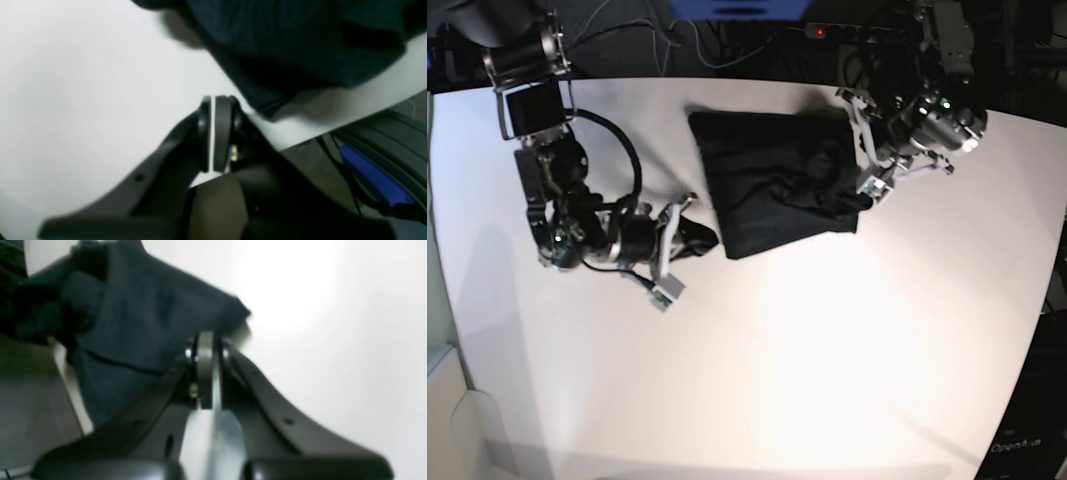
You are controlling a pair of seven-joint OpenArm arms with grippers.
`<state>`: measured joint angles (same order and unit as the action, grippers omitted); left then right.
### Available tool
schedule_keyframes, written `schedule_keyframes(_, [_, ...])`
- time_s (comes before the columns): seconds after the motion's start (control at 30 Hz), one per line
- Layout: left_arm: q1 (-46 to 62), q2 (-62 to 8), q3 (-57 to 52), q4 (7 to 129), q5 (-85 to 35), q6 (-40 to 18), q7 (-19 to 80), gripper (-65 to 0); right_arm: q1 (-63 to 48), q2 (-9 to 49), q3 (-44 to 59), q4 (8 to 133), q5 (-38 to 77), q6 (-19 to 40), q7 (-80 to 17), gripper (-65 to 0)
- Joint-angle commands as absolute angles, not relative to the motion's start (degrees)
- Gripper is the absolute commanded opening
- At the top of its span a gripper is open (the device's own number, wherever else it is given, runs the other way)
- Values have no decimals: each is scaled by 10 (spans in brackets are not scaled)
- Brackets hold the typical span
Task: Fold the T-shirt properly
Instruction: 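Press and square the folded bundle edges with both grippers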
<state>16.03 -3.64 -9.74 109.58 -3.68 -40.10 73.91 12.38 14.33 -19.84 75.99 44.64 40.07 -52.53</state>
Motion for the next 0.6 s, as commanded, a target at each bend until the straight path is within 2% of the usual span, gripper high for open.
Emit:
schedule_keyframes(0.0, [157,-36,-92,1097,-44,-400,732,-634,131,151,-195,769,458,400,-508,-634])
schedule_keyframes(0.3, [97,-28,-58,982,-44,-400,692,-634,80,158,-194,769,458,400,-490,-635])
schedule_keyframes(0.57, [-22,-7,-61,834,-44,-400,624,-634,27,163,-195,769,458,400,-465,-635])
